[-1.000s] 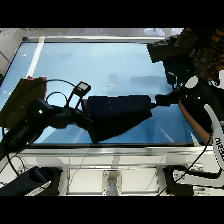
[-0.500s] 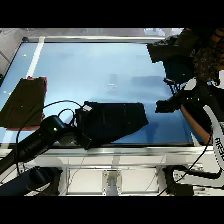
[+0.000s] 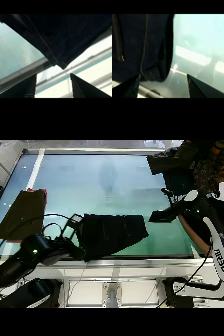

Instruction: Fold the clothes and pants, and hang the long-sleeved shirts on hangers.

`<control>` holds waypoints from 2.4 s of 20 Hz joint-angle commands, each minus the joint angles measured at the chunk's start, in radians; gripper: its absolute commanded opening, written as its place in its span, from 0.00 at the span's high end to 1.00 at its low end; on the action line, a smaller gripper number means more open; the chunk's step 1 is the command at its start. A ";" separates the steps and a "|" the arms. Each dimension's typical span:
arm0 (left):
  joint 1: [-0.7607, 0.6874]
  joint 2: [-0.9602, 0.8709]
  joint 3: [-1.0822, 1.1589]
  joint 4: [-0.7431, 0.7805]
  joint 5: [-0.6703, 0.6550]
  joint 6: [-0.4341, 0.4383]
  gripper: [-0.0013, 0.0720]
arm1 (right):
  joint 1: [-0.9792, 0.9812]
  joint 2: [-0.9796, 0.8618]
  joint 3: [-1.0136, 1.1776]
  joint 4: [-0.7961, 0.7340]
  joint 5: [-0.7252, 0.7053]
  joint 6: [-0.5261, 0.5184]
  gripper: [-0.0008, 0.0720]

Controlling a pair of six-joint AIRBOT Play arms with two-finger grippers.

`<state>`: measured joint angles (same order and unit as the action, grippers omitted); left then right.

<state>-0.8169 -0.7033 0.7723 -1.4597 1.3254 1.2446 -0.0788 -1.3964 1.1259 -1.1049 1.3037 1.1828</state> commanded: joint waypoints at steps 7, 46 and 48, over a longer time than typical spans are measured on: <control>0.177 0.053 0.003 0.080 -0.002 -0.025 0.34 | 0.126 -0.230 0.001 0.087 -0.130 -0.037 0.16; 0.254 -0.348 -0.033 0.195 -0.337 -0.026 0.34 | -0.900 0.080 0.348 -0.389 0.140 0.384 0.58; 0.254 -0.351 -0.033 0.195 -0.344 -0.026 0.34 | -0.800 0.093 0.318 -0.209 0.183 0.266 0.98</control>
<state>-0.5644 -1.0515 0.7395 -1.2652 0.9897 1.2186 -0.9524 -1.3132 1.4647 -1.5333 1.4406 1.5490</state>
